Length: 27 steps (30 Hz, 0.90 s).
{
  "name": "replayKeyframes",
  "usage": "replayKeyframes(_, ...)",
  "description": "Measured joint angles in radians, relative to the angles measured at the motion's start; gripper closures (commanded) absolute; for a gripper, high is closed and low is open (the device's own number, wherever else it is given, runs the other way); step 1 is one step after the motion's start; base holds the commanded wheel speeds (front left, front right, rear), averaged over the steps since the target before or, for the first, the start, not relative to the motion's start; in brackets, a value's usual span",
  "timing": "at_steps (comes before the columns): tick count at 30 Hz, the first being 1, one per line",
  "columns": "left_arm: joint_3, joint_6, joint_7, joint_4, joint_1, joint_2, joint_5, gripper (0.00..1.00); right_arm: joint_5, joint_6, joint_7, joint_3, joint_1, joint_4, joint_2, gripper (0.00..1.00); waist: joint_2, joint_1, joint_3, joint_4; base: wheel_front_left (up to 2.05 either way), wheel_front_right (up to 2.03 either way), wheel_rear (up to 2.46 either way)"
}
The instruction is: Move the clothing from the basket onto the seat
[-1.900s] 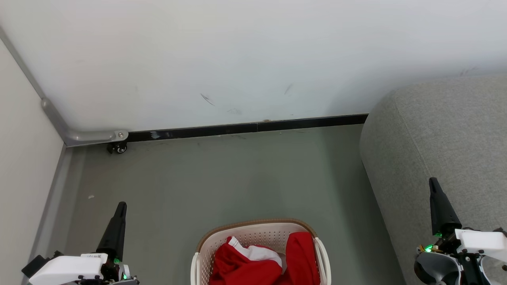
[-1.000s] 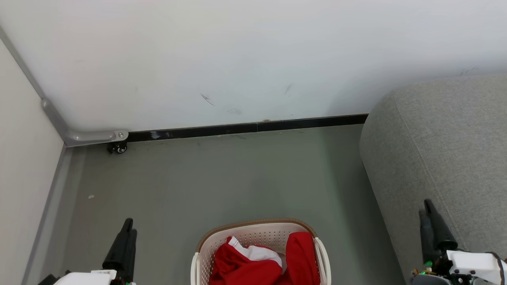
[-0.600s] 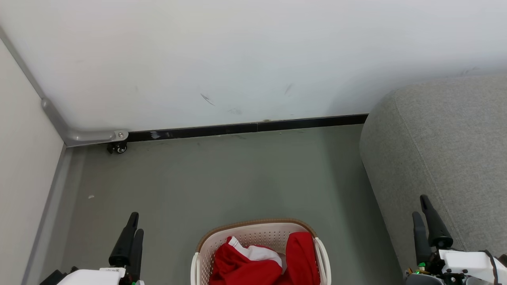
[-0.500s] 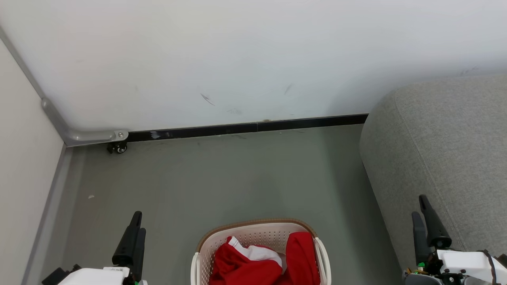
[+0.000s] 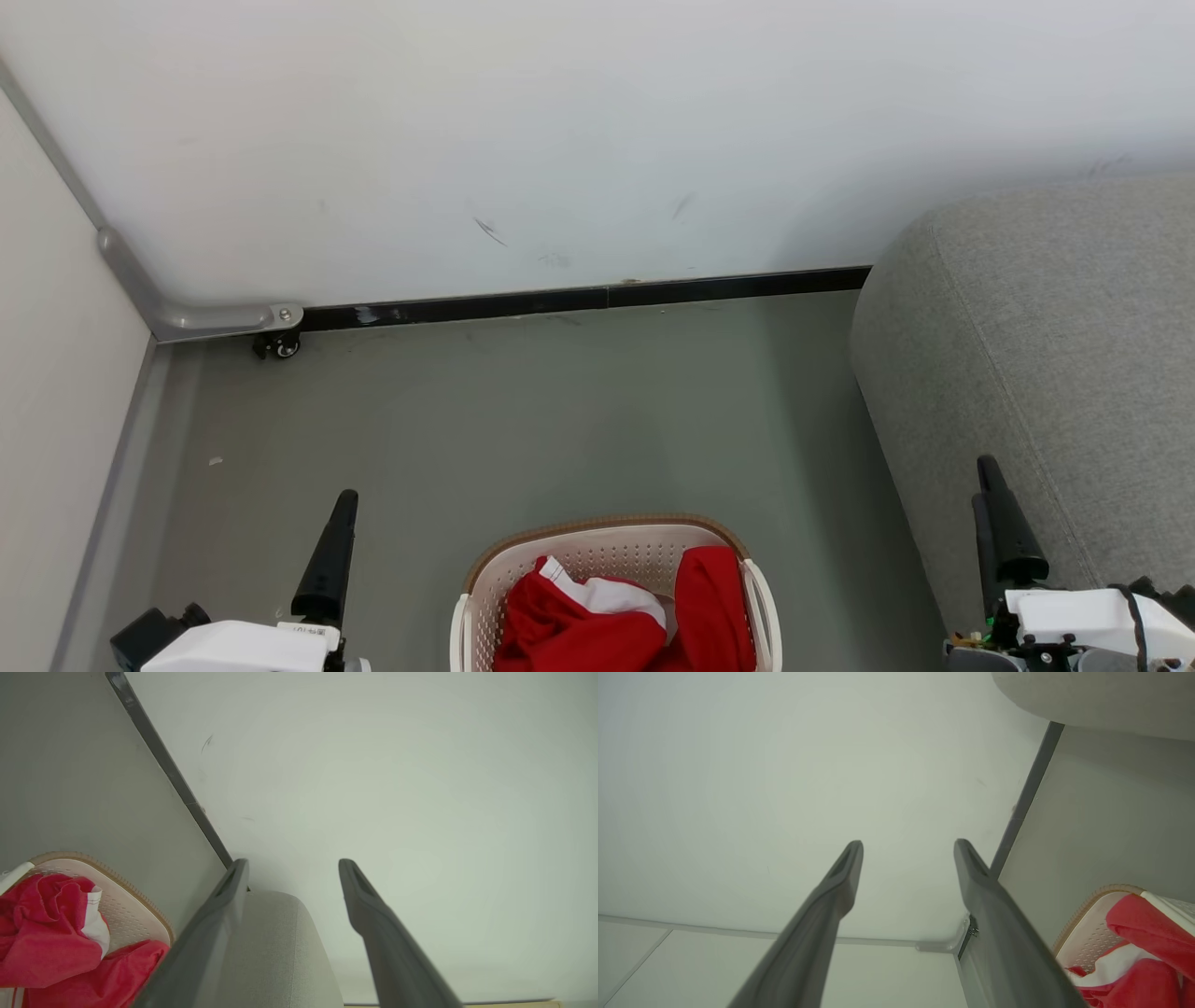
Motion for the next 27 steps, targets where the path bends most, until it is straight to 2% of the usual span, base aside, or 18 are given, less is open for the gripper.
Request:
replayKeyframes(7,-0.010,0.012,-0.025,-0.021,-0.004,0.003,0.104,0.00,-0.121,0.000,-0.024,0.008,-0.001,-0.006,-0.003,0.00,0.0000,0.0060,-0.005,0.000,0.00,0.00,0.00)
replayKeyframes(14,-0.040,0.026,-0.045,-0.039,-0.006,0.006,0.233,0.00,-0.266,0.000,-0.052,0.025,-0.001,-0.006,-0.011,0.00,0.0000,0.0082,-0.009,0.001,0.00,0.00,0.00)
replayKeyframes(19,-0.068,0.040,-0.069,-0.051,-0.007,0.015,0.340,0.00,-0.365,0.000,-0.068,0.028,-0.001,-0.006,-0.011,0.00,0.0000,0.0076,-0.011,0.001,0.00,0.00,0.00)
replayKeyframes(27,-0.121,0.072,-0.094,-0.068,-0.007,0.044,0.538,0.00,-0.508,0.000,-0.095,0.028,0.001,-0.002,-0.010,0.00,0.0000,0.0010,-0.010,0.001,0.00,0.00,0.00)
